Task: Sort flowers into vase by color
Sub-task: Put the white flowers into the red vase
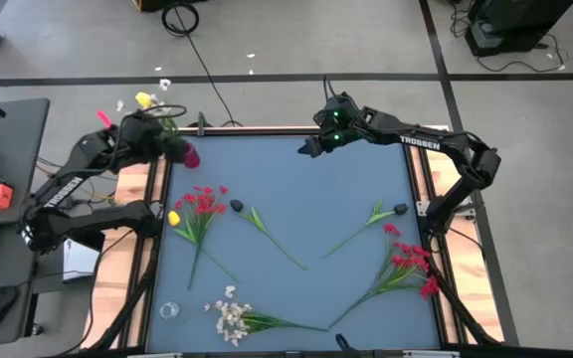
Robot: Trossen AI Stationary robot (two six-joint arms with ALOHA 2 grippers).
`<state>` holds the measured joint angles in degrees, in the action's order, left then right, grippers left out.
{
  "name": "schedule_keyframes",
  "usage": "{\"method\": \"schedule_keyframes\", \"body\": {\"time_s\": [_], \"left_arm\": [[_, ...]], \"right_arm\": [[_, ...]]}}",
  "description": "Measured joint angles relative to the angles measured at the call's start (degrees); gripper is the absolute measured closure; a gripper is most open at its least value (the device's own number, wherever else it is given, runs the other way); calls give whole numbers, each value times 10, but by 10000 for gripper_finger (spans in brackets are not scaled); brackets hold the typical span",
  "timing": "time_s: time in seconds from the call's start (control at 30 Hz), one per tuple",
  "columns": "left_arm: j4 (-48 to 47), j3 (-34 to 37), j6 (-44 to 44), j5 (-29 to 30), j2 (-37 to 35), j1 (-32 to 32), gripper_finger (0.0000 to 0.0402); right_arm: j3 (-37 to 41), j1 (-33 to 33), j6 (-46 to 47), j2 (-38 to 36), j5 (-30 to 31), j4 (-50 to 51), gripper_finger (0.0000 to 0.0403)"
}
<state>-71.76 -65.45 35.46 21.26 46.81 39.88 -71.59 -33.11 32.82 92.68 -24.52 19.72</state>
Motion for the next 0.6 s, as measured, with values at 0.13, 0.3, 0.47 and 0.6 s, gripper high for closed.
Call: {"method": "schedule_keyframes", "body": {"time_s": [0.13,0.3,0.47,0.6], "left_arm": [[-62,-26,13,-1,0,0,180],[-119,-35,44,-51,-1,0,180],[-123,-35,60,-96,0,-13,180],[-51,-14,112,-78,0,-52,180]], "right_arm": [[0,-1,0,0,4,-4,218],[0,-3,-5,0,-30,-3,218],[0,1,-27,0,-18,15,218],[0,1,-39,0,3,29,218]]}}
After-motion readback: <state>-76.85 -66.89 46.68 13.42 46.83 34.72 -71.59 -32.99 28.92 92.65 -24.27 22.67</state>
